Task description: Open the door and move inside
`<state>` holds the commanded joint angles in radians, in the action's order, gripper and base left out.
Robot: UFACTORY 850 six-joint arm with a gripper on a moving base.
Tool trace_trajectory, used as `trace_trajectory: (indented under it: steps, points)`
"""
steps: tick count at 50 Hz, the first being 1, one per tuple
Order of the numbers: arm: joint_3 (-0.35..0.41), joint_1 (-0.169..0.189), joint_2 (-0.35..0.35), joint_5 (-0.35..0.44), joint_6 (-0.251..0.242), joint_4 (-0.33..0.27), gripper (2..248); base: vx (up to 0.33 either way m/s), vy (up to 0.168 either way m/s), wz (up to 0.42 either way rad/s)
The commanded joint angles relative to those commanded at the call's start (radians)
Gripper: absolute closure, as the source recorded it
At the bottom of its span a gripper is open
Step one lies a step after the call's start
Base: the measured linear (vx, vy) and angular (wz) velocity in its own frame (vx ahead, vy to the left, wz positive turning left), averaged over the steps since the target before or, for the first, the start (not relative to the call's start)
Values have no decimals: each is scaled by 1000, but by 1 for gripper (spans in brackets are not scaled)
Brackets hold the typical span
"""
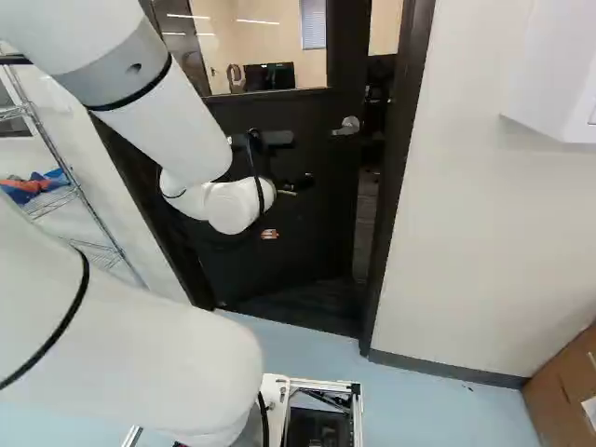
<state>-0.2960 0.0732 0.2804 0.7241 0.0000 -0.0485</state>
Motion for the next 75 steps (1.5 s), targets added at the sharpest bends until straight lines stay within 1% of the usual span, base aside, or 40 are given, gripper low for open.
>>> trace_trajectory:
  steps: [52,66,75]
  points:
    - [0,0,0,0,0,0,3,130,58,-17]
    - [0,0,0,0,0,0,3,69,54,-19]
    - [0,0,0,0,0,0,3,-4,-7,7]
